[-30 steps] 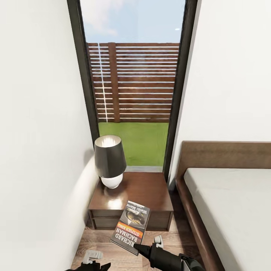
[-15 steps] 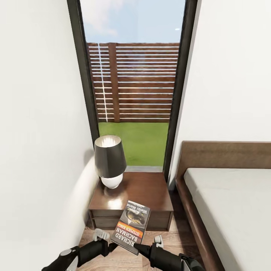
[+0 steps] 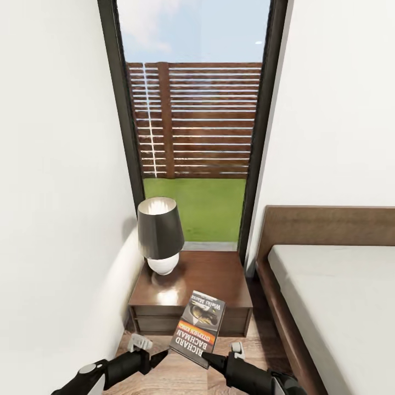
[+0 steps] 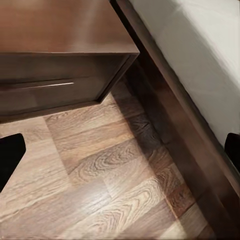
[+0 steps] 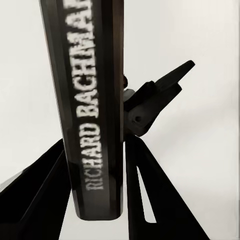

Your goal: In the bedroom, move the book from the bed onto either nightstand, and place the two sandals side by side next to the bed.

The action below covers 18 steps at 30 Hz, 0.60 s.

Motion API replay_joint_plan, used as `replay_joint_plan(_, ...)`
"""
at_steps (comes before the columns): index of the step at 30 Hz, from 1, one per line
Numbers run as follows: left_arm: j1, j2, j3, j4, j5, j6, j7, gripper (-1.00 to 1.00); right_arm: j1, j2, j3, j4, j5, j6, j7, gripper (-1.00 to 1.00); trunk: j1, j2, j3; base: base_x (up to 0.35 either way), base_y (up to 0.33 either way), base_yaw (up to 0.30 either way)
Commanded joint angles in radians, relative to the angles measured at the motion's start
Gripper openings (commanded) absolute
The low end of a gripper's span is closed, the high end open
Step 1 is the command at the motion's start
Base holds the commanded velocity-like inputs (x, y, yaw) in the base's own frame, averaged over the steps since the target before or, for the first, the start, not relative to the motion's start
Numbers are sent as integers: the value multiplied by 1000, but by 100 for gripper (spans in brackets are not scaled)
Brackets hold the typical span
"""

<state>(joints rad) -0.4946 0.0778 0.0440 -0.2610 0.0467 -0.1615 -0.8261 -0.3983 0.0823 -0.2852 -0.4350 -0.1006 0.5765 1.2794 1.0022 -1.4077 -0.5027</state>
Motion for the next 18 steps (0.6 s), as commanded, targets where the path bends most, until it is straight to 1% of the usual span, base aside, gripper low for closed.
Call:
replay_joint_plan(1, -1, 9, 5, 13, 0, -4, -4, 100, -1, -4, -4, 0, -1, 9, 3, -100, 0, -1, -1, 0, 0, 0)
replay_joint_plan(2, -1, 22, 5, 30, 1, -5, -3, 100, -1, -8, -5, -2, -1, 10, 4, -100, 0, -1, -1, 0, 0, 0)
replay_joint_plan(3, -1, 26, 5, 35, 2, -6, -3, 100, -1, -9, -5, -2, -1, 10, 4, -100, 0, -1, -1, 0, 0, 0)
replay_joint_plan(4, -1, 37, 5, 45, 2, -6, -4, 100, -1, -16, -6, -3, -2, 11, 4, -100, 0, -1, -1, 0, 0, 0)
replay_joint_plan(5, -1, 39, 5, 47, 3, -7, -4, 100, -1, -23, -6, -3, -2, 11, 4, -100, 0, -1, -1, 0, 0, 0)
replay_joint_plan(8, -1, 47, 5, 53, 4, -8, -7, 100, -1, -55, -7, -3, -2, 11, 3, -100, 0, -1, -1, 0, 0, 0)
replay_joint_plan(11, -1, 51, 6, 53, 5, -10, -21, 100, -1, -68, -7, -2, -3, 10, 2, -100, 0, -1, -1, 0, 0, 0)
replay_joint_plan(13, -1, 54, 8, 50, 5, -12, -56, 100, -1, -72, -8, -2, -4, 10, 0, -100, 0, -1, -1, 0, 0, 0)
replay_joint_plan(15, -1, 59, 18, 46, 6, -12, -112, 100, -1, -74, -9, -2, -3, 10, -1, -100, 0, -1, -1, 0, 0, 0)
replay_joint_plan(16, -1, 67, 26, 44, 7, -12, -148, 100, -1, -75, -9, -2, -3, 10, -2, -100, 0, -1, -1, 0, 0, 0)
replay_joint_plan(17, -1, 72, 31, 44, 9, -12, -166, 100, -1, -75, -9, -2, -3, 10, -2, -100, 0, -1, -1, 0, 0, 0)
replay_joint_plan(18, -1, 82, 41, 43, 14, -11, -205, 100, -1, -76, -9, -2, -3, 10, -2, -100, 0, -1, -1, 0, 0, 0)
